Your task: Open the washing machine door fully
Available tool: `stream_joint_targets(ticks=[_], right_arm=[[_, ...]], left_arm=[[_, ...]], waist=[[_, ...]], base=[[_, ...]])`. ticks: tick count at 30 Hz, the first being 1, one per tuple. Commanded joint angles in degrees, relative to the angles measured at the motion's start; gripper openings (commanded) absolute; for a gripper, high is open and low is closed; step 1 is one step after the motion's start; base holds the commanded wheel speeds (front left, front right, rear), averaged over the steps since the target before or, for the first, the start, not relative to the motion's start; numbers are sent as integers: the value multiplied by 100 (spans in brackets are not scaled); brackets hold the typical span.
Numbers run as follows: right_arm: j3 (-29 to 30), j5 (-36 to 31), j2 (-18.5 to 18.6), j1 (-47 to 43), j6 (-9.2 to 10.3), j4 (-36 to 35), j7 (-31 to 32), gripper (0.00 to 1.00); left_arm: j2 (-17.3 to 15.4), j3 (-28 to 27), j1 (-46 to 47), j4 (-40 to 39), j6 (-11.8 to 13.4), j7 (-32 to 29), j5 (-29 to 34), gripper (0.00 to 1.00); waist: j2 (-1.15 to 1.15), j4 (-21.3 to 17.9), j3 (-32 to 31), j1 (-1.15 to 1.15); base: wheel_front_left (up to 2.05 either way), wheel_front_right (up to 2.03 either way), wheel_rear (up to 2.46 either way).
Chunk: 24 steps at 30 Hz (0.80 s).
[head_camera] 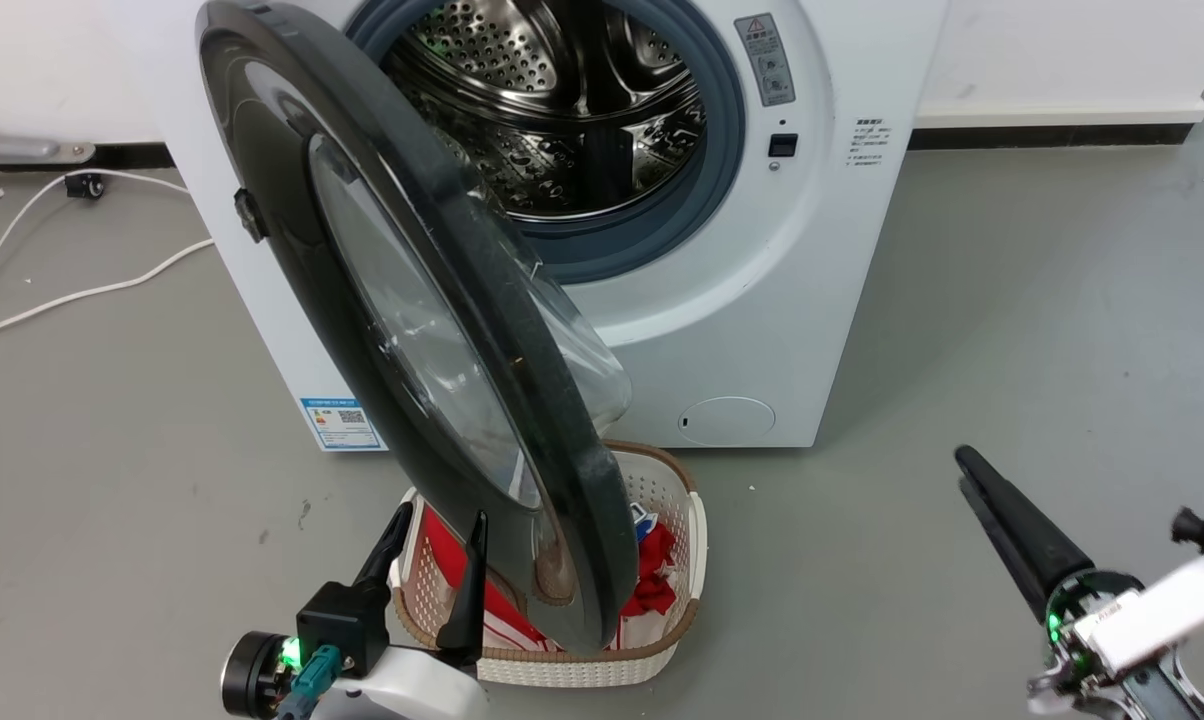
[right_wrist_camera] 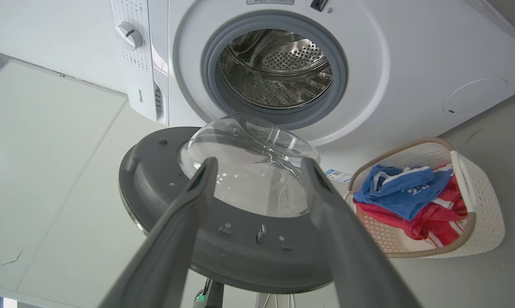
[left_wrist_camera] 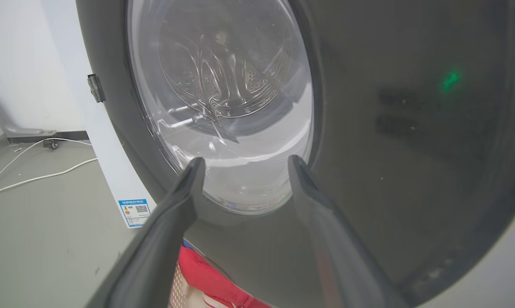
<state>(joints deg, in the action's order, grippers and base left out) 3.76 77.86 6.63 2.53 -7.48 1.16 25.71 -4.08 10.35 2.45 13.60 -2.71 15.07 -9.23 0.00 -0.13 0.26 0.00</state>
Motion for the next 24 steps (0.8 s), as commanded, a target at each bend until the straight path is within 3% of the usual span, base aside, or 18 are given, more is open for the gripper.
stream_joint_targets(ticks=[1, 5, 13, 18, 24], right_arm=[[58, -171, -9, -231, -3, -147, -226, 100], [197, -782, -27, -621, -3, -428, -885, 100], [402, -3408, 128, -1000, -3, -755, -2281, 100], [450, -4880, 159, -998, -2, -1015, -2675, 100], [209, -6040, 204, -1101, -2, -1162, -2793, 100]], left_arm=[[-33, -27, -59, 25, -6, 14, 22, 100], [-59, -69, -95, 40, -19, 14, 11, 100], [-99, -114, -164, 61, -21, 14, 13, 100], [-140, -165, -202, 49, 1, 14, 7, 100], [-174, -203, -236, 33, 23, 14, 3, 100]], waist=[[0, -46, -40, 0], [0, -90, -117, 0], [0, -115, -222, 0], [0, -144, -234, 0], [0, -152, -230, 0]], base=[[0, 0, 0], [0, 0, 0], [0, 0, 0], [0, 0, 0], [0, 0, 0]])
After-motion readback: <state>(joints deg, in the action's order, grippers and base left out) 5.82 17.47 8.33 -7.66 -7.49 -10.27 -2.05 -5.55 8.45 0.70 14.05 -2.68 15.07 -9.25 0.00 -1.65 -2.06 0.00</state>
